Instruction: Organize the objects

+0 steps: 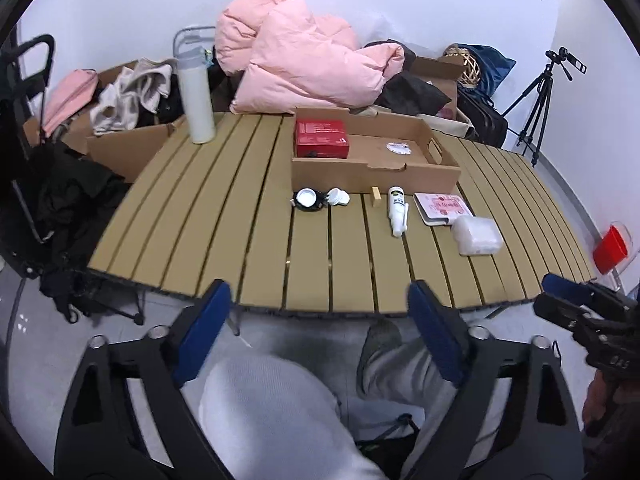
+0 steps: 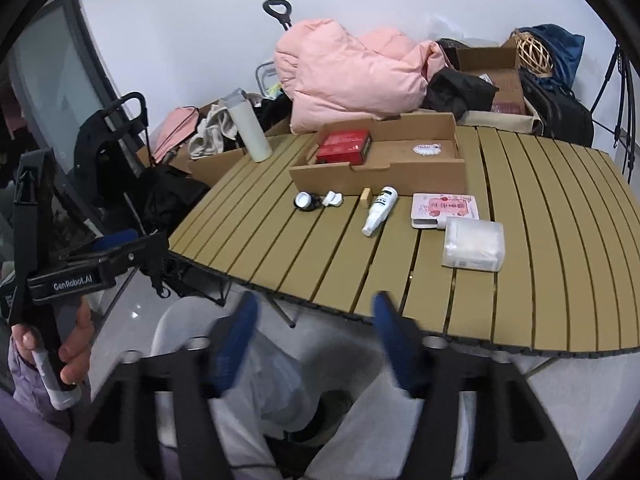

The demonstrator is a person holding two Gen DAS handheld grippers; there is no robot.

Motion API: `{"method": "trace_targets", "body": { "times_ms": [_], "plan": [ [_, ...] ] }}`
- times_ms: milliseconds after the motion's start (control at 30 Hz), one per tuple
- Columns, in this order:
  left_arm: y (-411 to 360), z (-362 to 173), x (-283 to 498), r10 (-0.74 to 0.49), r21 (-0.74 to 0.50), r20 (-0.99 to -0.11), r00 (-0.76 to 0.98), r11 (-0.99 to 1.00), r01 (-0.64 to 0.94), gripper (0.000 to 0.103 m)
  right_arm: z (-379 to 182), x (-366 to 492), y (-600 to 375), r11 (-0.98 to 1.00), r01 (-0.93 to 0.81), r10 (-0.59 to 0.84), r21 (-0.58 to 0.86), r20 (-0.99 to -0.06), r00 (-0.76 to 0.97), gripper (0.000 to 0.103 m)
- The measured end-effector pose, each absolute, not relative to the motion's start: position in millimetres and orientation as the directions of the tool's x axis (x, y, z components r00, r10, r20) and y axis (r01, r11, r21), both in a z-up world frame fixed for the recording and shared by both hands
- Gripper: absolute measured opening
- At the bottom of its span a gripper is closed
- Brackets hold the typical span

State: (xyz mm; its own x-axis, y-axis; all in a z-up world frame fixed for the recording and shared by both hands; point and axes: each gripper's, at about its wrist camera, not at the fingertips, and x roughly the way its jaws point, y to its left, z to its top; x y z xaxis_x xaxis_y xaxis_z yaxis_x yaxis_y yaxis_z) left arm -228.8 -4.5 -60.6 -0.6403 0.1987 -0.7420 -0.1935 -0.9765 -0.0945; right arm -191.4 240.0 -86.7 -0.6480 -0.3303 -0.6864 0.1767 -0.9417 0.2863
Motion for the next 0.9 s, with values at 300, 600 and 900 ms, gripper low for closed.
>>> {"method": "trace_targets", "body": {
  "times_ms": [300, 600, 900],
  "plan": [
    [16.1, -112.1, -341.8, 0.217, -0.125, -0.809, -0.547, -0.972, -0.201, 0.060, -141.3, -305.0, 239.9, -0.960, 0.138, -0.277, 0.245, -0.736, -0.617, 0.056],
    [85.8, -145.5, -425.0, 0.284, -0.170, -0.862, -0.420, -0.943, -0.288, 0.033, -204.1, -407.8, 250.8, -0.953, 0.045, -0.271, 0.299, -0.779, -0.566, 0.047],
    [119.6, -194.4, -471.1, 0.310, -0.193, -0.892, -0.330, -0.920, -0.341, 0.033, -223.0, -432.3, 259.9, -0.962, 0.024, -0.241, 0.274, -0.798, -0.552, 0.031]
  ]
}}
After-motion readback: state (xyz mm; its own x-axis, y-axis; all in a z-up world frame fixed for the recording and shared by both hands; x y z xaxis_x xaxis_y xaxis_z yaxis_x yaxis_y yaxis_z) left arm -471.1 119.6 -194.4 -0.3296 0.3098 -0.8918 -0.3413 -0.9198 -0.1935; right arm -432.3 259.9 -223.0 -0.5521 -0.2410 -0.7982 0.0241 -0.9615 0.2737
